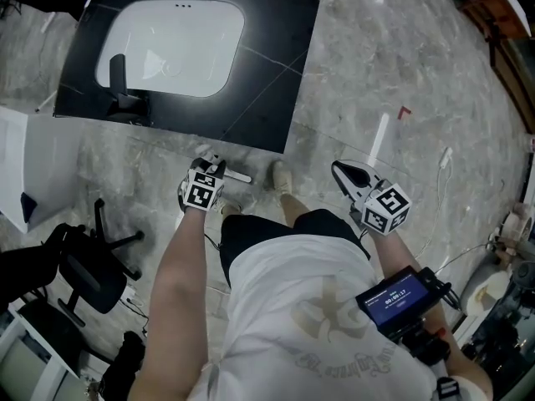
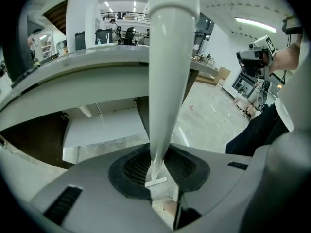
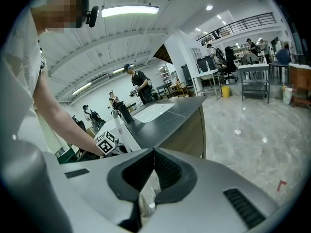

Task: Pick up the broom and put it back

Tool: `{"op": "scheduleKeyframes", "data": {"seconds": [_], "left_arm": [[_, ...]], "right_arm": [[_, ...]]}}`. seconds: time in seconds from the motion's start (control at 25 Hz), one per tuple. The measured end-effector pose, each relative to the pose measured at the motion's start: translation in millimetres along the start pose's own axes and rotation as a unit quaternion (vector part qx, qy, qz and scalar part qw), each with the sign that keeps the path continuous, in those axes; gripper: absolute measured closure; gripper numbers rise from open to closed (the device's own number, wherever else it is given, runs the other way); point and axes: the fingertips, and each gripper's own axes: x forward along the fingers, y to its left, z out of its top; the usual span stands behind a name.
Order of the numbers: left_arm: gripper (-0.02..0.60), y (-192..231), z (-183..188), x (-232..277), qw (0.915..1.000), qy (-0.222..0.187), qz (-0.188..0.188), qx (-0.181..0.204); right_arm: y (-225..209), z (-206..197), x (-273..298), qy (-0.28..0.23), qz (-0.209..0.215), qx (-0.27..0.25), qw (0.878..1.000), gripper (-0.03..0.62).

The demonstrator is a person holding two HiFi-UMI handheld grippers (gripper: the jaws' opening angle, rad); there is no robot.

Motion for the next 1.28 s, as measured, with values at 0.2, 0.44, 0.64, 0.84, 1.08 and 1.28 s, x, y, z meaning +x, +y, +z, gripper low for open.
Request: {"op": "scheduleKeyframes", "data": {"seconds": [0.2, 0.44, 0.64, 0.84, 1.08, 1.28], "left_arm": [[0.488, 2.4, 7.1, 8.0, 1.0, -0.003, 0.006, -0.006], [0.488, 3.1, 14.4, 18.6, 0.9999, -0.002, 0.012, -0.008], [0.488, 9.1, 18.2, 24.8, 0.9998, -0.001, 0.017, -0.014], [0.488, 12.3, 20.2, 27.1, 0.9996, -0.001, 0.022, -0.017], [0.486, 11.7, 10.3, 19.5, 0.9994, 0.004, 0.027, -0.022], [0.474, 8.6, 9.1, 2.3, 0.9985, 0.002, 0.044, -0.034]], "right_arm": [[-3.7, -4.3, -4.9, -0.001, -0.008, 0.003, 1.0, 0.577], [-7.4, -8.1, -9.4, -0.003, -0.016, 0.007, 1.0, 0.577], [-8.6, -10.0, -10.5, -0.004, -0.02, 0.007, 1.0, 0.577], [-10.5, -9.8, -11.4, -0.004, -0.02, 0.005, 1.0, 0.577], [-7.9, -5.4, -6.4, -0.009, -0.007, 0.0, 1.0, 0.577], [-12.2, 2.5, -2.7, -0.012, 0.013, -0.004, 1.0, 0.577]]}}
